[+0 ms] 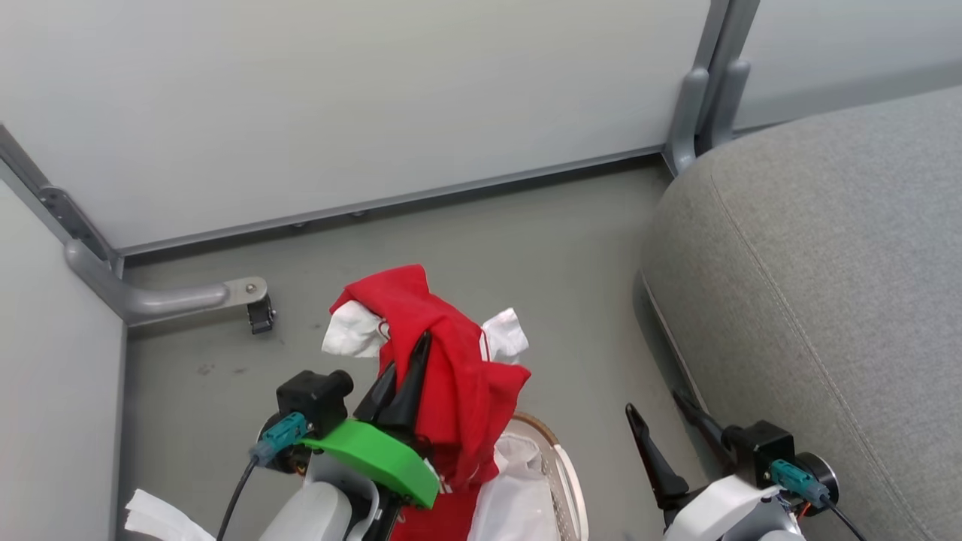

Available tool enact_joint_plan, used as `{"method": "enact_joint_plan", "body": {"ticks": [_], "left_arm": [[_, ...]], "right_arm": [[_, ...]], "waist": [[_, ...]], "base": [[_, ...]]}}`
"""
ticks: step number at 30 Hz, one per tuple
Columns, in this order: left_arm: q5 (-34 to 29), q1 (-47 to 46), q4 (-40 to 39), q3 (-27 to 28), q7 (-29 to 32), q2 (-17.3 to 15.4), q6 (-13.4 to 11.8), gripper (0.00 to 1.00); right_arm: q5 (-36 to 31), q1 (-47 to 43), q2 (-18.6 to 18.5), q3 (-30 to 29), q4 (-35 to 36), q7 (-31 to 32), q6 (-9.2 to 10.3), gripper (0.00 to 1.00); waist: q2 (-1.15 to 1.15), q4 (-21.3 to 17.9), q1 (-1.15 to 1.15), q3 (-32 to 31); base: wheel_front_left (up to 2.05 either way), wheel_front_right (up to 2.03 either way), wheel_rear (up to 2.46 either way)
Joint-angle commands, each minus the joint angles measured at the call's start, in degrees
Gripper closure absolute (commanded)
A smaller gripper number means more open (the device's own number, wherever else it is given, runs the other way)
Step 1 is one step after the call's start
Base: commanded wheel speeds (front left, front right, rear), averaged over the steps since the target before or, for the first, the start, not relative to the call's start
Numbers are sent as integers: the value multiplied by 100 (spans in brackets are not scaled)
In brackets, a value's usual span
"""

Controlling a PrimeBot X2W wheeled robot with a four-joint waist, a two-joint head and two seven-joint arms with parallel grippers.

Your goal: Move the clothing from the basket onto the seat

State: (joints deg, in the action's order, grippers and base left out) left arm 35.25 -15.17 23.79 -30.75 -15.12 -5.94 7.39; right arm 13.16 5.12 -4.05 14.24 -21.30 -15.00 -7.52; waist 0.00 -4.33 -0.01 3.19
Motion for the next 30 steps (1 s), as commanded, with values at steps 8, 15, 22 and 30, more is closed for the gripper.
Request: {"method": "enact_joint_plan", "body": {"ticks": [8, 15, 22, 30], "left_arm": [[-314, -4, -577, 268, -5, 122, 16, 100], [-385, 35, -638, 289, -5, 208, 16, 100], [-395, -92, -618, 148, -5, 256, 16, 100], [-253, -185, -592, -349, -6, 289, 16, 100]], "right_arm": [[149, -221, -35, 279, -79, -27, 6, 0], [127, 87, -136, 1284, 164, -27, 6, 0], [358, 626, -109, 2085, 505, -27, 6, 0], [316, 1191, 40, 2279, 167, -27, 6, 0]], "waist": [[0, 242, 1, -358], [0, 345, 1, -423], [0, 531, 1, -398], [0, 816, 1, -370]], "base": [[0, 0, 0], [0, 0, 0], [0, 0, 0], [0, 0, 0]]}}
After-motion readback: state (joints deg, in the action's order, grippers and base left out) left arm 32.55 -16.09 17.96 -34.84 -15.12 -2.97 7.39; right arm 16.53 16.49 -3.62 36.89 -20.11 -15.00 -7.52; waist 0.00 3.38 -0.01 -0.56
